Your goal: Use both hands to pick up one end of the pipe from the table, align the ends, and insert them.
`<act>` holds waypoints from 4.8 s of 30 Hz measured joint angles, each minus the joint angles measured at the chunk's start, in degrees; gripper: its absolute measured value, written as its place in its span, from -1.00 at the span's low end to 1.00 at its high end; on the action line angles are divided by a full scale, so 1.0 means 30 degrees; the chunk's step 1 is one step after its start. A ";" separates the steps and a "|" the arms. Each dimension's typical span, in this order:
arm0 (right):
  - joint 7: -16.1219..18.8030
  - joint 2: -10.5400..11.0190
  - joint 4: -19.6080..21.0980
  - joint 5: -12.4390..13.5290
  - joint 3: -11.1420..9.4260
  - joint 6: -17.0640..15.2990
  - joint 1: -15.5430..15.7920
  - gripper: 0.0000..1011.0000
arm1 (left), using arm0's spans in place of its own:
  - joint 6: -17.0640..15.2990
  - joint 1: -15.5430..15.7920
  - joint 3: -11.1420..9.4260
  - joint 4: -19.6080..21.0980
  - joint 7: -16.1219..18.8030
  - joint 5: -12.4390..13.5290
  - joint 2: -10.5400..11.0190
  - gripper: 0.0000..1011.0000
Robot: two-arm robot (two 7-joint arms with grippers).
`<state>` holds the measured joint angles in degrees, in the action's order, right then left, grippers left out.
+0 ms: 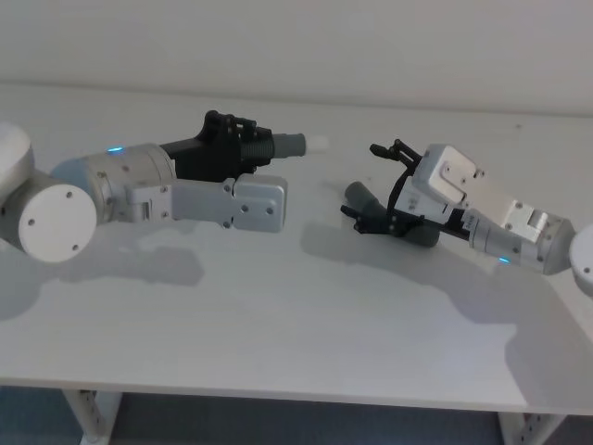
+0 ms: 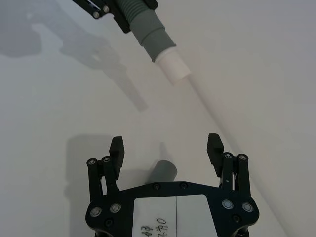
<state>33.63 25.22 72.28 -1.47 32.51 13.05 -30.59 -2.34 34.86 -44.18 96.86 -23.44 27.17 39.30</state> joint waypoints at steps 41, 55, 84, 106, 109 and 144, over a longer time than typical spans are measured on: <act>0.8298 -0.0521 -0.6620 0.4442 -0.0122 -0.5418 -0.4944 0.98 | 0.0000 0.0000 0.0000 0.0000 0.0000 0.0001 0.0000 -0.37; 1.0469 0.0284 -0.5965 0.6398 -0.0562 -0.8352 -0.4415 0.98 | 0.0001 0.0000 0.0000 0.0001 0.0000 0.0001 0.0000 -0.37; 0.8315 0.0106 -0.5959 0.4115 0.1363 -0.6109 -0.4526 0.98 | 0.0000 0.0000 0.0000 0.0000 0.0000 0.0001 -0.0001 -0.37; 0.7441 -0.0207 -0.6488 0.3659 0.1715 -0.5140 -0.4684 0.02 | 0.0001 0.0000 0.0000 0.0000 0.0000 0.0001 -0.0001 -0.37; 0.7404 -0.0218 -0.6519 0.3625 0.1729 -0.5110 -0.4688 -0.20 | 0.0000 0.0000 -0.0001 0.0000 0.0000 0.0000 -0.0001 -0.37; 0.5968 0.0552 -0.5314 0.3002 0.1762 -0.4240 -0.4272 -0.42 | 0.0001 -0.0001 -0.0001 0.0000 0.0000 0.0001 0.0000 -0.37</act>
<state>51.54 26.87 56.34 7.54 37.79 0.33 -43.41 -2.34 34.85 -44.18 96.85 -23.44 27.18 39.30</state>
